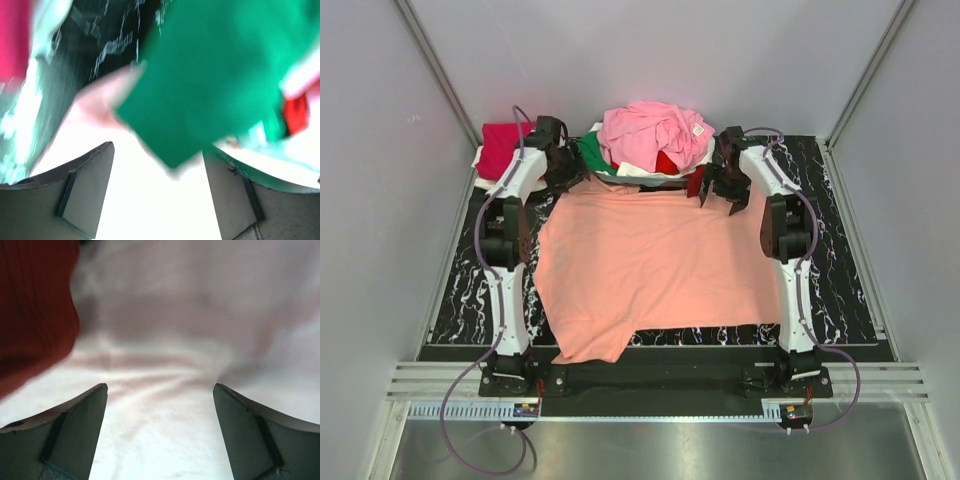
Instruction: Fold and stack the t-shirts
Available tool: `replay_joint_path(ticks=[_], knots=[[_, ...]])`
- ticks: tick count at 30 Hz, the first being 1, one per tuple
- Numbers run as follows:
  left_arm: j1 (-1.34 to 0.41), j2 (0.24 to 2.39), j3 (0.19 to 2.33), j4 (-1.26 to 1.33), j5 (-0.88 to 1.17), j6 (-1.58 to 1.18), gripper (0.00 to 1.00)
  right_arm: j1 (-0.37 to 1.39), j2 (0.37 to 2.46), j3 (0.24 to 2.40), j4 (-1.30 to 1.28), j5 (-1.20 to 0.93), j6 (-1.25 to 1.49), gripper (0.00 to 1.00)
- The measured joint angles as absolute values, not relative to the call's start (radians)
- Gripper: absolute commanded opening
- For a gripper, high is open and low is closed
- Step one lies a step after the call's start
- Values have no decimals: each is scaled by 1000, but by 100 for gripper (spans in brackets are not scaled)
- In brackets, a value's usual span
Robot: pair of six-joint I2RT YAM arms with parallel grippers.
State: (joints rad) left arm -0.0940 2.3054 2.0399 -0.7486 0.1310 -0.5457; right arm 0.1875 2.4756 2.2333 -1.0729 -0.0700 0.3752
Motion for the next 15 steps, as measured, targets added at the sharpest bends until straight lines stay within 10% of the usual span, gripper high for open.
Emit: replay_joint_path(ticks=[15], knots=[[-249,1445,1083,-632,107,-565,77,182,1728,1352,-886,-91,424,95]])
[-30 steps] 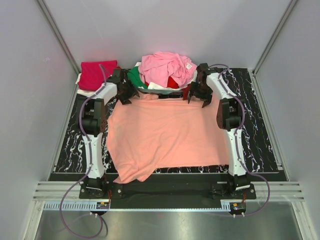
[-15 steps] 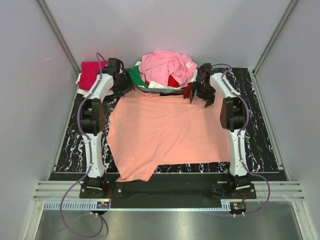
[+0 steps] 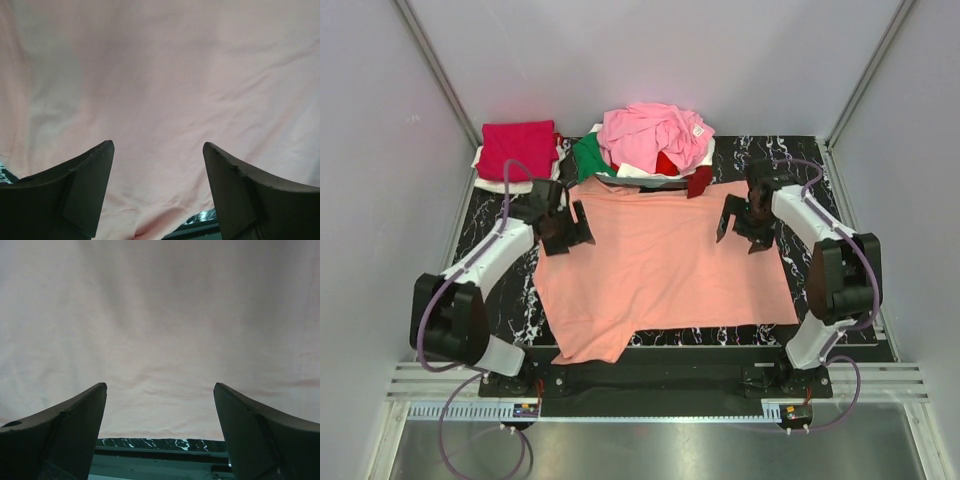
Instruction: Fold and stack the t-shirts
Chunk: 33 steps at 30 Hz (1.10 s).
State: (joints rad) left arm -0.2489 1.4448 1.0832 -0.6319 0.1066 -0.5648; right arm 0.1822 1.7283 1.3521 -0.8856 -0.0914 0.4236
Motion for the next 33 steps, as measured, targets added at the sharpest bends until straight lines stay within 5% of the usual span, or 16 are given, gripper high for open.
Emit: replay_joint_path(ticks=[9,22,28,33], knots=[[-258,1626,958,-562,130,-594,76,182,1892,1270,-815,-95,428,95],[-177,2016,1439,-620,130,-539,74,157,2233,1762,-1012,-87,417,95],[-172,2022,1462,-640,122,-517,78,154,2228,1766,-987,-89,406,95],[-184,1798,1265,-675,101,-518,78,154,2118,1604,-933,-97,396,95]])
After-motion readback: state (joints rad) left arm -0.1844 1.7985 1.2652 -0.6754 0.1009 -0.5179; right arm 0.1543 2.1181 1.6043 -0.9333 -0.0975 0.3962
